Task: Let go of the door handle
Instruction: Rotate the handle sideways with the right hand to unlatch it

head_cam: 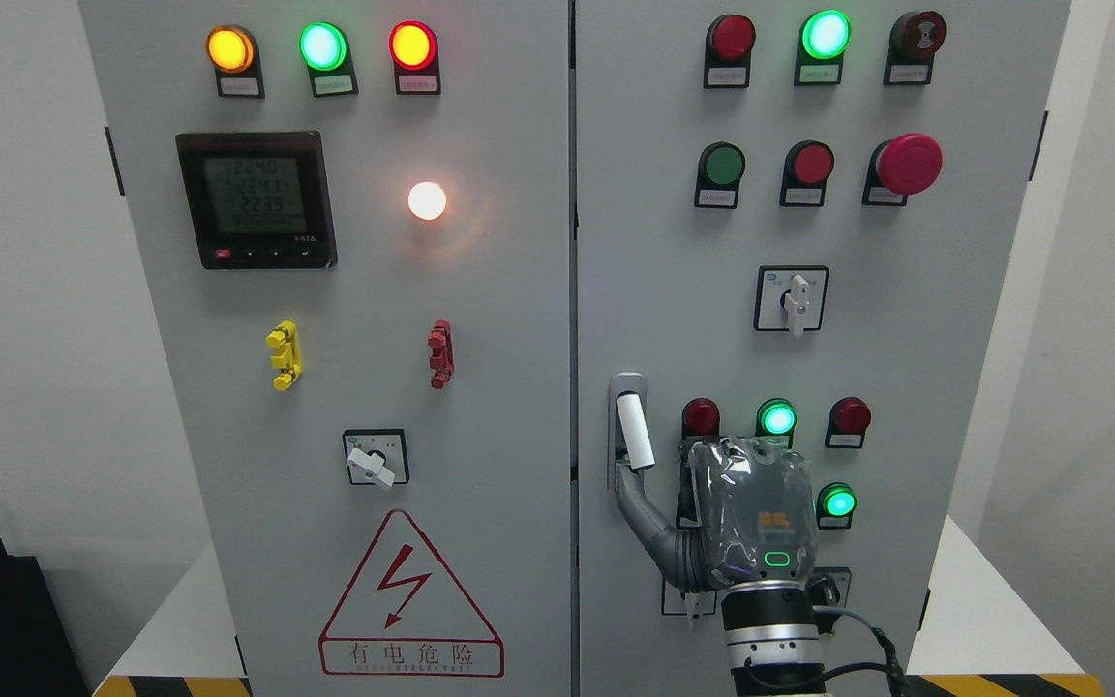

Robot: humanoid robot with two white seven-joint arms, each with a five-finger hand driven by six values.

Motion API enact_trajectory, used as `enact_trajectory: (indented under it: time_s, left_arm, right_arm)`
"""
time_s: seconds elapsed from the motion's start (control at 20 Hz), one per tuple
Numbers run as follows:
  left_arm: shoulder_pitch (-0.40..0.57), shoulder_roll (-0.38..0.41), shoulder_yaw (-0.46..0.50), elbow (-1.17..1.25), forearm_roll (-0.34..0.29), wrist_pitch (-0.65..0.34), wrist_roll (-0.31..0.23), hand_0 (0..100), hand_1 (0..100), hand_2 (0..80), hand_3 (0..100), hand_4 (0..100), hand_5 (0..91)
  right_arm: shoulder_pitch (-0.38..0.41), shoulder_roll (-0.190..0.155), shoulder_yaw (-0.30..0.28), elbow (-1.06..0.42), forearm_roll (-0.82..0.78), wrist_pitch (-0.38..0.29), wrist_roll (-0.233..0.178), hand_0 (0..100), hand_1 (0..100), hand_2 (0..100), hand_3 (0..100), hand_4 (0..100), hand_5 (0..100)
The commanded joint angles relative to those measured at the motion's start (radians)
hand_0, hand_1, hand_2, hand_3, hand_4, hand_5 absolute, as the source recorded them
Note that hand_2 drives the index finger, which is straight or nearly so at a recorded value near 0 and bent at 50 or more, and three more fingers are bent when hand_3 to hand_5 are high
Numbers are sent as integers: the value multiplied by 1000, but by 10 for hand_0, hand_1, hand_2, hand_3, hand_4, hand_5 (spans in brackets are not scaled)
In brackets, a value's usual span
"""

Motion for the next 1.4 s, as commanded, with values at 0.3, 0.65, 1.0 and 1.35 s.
enact_trajectory:
  time_s: [0.3, 0.65, 1.0, 1.35]
  left_arm:
    - [0, 0, 11, 17, 0, 1, 0, 120, 389, 0, 0, 0, 0]
    - [0, 0, 11, 17, 0, 1, 0, 120, 389, 0, 0, 0, 0]
    - [0, 0, 11, 17, 0, -1, 0, 120, 389, 0, 0, 0, 0]
    - [0, 0, 11, 17, 0, 1, 0, 120, 389, 0, 0, 0, 0]
  right_arm:
    - [0, 0, -22, -12, -2, 1, 0, 398, 114, 966, 1000, 1000, 954]
    - [0, -2, -28, -18, -2, 1, 0, 399, 116, 968, 1000, 1000, 954]
    - [0, -2, -36, -24, -2, 1, 0, 401, 119, 967, 1000, 1000, 954]
    - [0, -5, -42, -35, -2, 1, 1, 399, 125, 965, 1000, 1000, 954]
